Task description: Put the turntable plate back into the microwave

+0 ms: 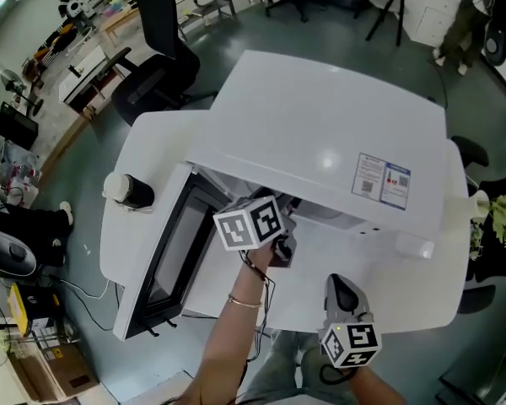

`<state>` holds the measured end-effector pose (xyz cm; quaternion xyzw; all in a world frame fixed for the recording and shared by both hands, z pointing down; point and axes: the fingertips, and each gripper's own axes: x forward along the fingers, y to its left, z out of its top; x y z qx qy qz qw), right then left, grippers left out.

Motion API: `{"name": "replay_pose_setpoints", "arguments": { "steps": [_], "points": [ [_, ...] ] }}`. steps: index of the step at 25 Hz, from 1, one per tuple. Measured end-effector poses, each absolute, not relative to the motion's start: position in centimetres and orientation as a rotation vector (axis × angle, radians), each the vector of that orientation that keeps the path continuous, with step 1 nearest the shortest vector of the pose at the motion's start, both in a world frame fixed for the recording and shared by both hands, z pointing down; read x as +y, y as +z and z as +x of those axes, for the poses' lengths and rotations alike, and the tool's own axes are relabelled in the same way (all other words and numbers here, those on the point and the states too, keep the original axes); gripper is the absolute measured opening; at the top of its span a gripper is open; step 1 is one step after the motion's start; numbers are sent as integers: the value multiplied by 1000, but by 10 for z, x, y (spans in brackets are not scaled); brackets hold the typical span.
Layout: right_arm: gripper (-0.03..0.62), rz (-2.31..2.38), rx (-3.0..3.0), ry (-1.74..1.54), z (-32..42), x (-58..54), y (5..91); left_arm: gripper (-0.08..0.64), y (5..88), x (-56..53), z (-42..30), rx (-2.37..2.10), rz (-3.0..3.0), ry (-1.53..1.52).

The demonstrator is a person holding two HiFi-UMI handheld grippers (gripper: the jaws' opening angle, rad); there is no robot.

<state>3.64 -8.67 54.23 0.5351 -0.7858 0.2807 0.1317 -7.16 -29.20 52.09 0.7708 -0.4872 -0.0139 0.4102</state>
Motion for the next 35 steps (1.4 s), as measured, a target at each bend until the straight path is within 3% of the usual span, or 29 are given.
{"name": "replay_pose_setpoints", "arguments": {
  "steps": [14,24,26,35],
  "points": [
    [11,1524,-2284,822,29,-74,545,305,537,-274,-76,-1287,2030,217],
    [11,1486,-2303,818,14,-71,546,319,538,-267,-90,-1307,2024,204],
    [11,1481,-2302,816,12,-70,546,288,523,-272,-91,-1328,2087,176],
    [11,1470,-2316,809,5,-70,540,288,512,-268,-94,-1348,2114,205]
  ]
}}
